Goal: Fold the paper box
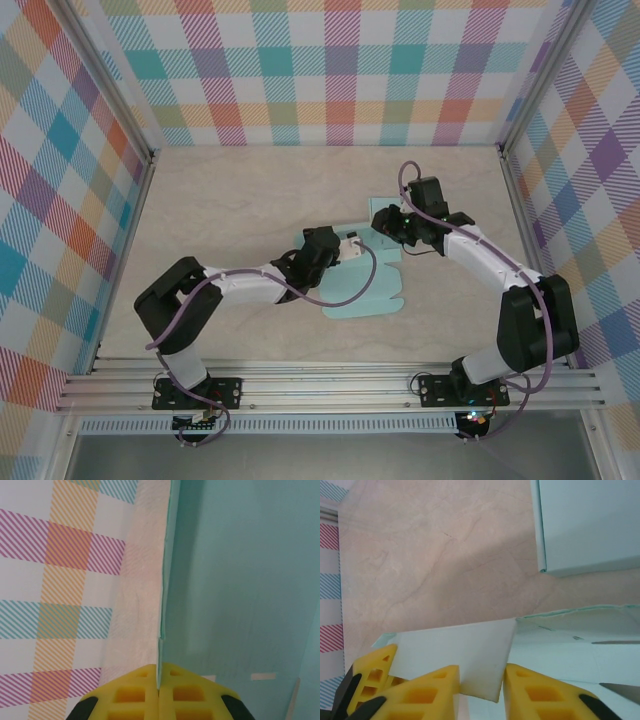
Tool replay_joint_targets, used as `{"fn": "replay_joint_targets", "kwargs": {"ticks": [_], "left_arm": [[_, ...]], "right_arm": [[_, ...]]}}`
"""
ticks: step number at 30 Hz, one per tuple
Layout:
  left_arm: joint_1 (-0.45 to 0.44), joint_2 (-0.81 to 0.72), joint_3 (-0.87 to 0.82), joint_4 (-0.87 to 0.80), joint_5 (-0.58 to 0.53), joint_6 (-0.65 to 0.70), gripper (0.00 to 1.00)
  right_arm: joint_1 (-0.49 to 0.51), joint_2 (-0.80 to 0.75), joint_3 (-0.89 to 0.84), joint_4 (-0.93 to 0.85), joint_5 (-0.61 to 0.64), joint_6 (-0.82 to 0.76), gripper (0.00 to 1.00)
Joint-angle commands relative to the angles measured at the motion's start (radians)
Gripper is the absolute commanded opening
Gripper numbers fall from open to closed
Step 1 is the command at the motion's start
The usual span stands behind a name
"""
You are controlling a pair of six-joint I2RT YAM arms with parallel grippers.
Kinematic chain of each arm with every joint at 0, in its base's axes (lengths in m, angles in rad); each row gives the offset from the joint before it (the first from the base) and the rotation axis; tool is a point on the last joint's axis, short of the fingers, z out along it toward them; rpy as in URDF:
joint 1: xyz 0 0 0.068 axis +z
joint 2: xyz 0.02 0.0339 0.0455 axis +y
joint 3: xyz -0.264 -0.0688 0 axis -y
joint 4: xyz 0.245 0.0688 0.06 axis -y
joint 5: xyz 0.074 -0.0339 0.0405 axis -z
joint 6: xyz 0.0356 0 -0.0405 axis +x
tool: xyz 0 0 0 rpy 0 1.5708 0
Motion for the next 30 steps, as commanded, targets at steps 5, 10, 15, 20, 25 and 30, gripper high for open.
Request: {"fn": "replay_joint_targets", "kwargs": {"ticks": [5,10,15,20,25,30], "left_arm": [[-0.051,0.054,-0.054,0.250,-0.065,0.073,0.00],[-0.051,0.074,-0.078,0.345,-0.089,0.121,0.00],[-0.051,0.069,-0.081,0.344,-0.076,0.121,0.00],[-0.051,0.054,-0.091,0.346,-0.066,0.107,0.00],[-0.051,0.043,-0.097,0.344,-0.063,0.098,0.00],[-0.049,0.045,-0.097,0.335,-0.065,0.098,0.00]], "right_arm": [[0.006,-0.060,-0.071,0.053,-0.002,0.016,0.29],[-0.010,-0.199,-0.155,0.018,0.034,-0.002,0.44],[-0.039,-0.389,-0.242,-0.055,0.110,-0.021,0.48],[-0.082,-0.539,-0.368,-0.082,0.145,-0.017,0.41],[-0.095,-0.540,-0.493,-0.001,0.150,-0.028,0.40],[-0.095,-0.459,-0.548,0.149,0.148,-0.052,0.49]]}}
